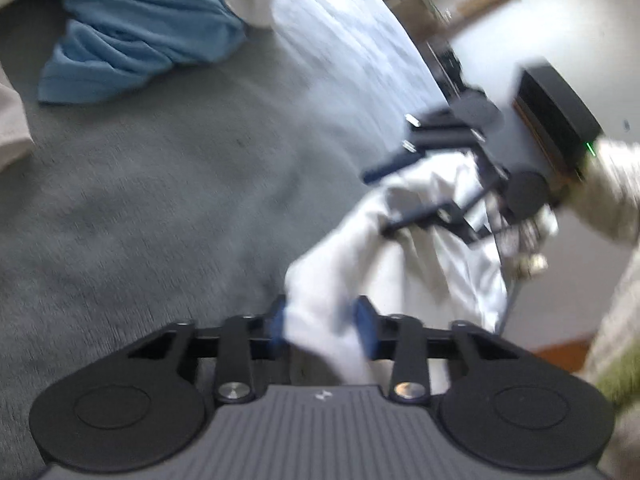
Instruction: Fold clothes
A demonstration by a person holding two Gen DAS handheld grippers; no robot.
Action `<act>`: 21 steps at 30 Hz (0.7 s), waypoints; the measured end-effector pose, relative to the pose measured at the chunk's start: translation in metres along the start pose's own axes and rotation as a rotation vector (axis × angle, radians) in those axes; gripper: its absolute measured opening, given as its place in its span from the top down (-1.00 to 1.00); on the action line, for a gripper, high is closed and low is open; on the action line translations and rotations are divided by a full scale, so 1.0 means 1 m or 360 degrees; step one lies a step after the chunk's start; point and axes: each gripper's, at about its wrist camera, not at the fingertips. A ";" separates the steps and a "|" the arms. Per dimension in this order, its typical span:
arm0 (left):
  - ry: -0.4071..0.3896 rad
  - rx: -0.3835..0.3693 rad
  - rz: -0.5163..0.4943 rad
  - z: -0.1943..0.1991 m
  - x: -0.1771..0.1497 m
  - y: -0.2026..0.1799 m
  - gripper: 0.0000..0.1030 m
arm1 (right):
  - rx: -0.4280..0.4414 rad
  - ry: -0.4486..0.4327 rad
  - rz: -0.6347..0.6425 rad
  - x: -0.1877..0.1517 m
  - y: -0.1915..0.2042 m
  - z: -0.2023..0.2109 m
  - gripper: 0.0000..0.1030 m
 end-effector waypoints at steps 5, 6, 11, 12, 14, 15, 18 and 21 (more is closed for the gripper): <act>-0.0106 0.0076 -0.0147 0.029 -0.007 -0.039 0.65 | 0.0028 0.0123 0.0108 0.002 0.008 -0.002 0.83; -0.0140 0.0075 -0.0163 0.037 -0.010 -0.047 0.66 | -0.0007 0.0115 0.0144 0.001 0.014 0.002 0.84; -0.0179 0.0102 -0.0150 0.052 -0.015 -0.063 0.71 | -0.0126 0.0047 0.0133 -0.008 0.031 0.019 0.87; -0.0181 0.0118 -0.0143 0.053 -0.015 -0.062 0.72 | -0.0153 0.0049 0.0146 -0.009 0.033 0.019 0.87; -0.0181 0.0151 -0.0113 0.055 -0.014 -0.057 0.73 | -0.0222 0.0065 0.0179 -0.012 0.034 0.017 0.87; -0.0180 0.0166 -0.0096 0.056 -0.013 -0.054 0.73 | -0.0239 0.0072 0.0173 -0.013 0.032 0.016 0.87; -0.0176 0.0249 0.0010 0.053 -0.012 -0.039 0.72 | -0.0292 0.0071 0.0095 -0.013 0.024 0.011 0.87; -0.0159 0.0354 0.0182 0.045 -0.013 -0.014 0.69 | -0.0401 -0.0005 -0.0063 -0.015 0.014 0.012 0.73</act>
Point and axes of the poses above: each gripper's, at about its wrist camera, not at the fingertips, and z roughly against the way its jaws point, y to its left, x to its top, and after that the axes turned 9 degrees about x, right-handed
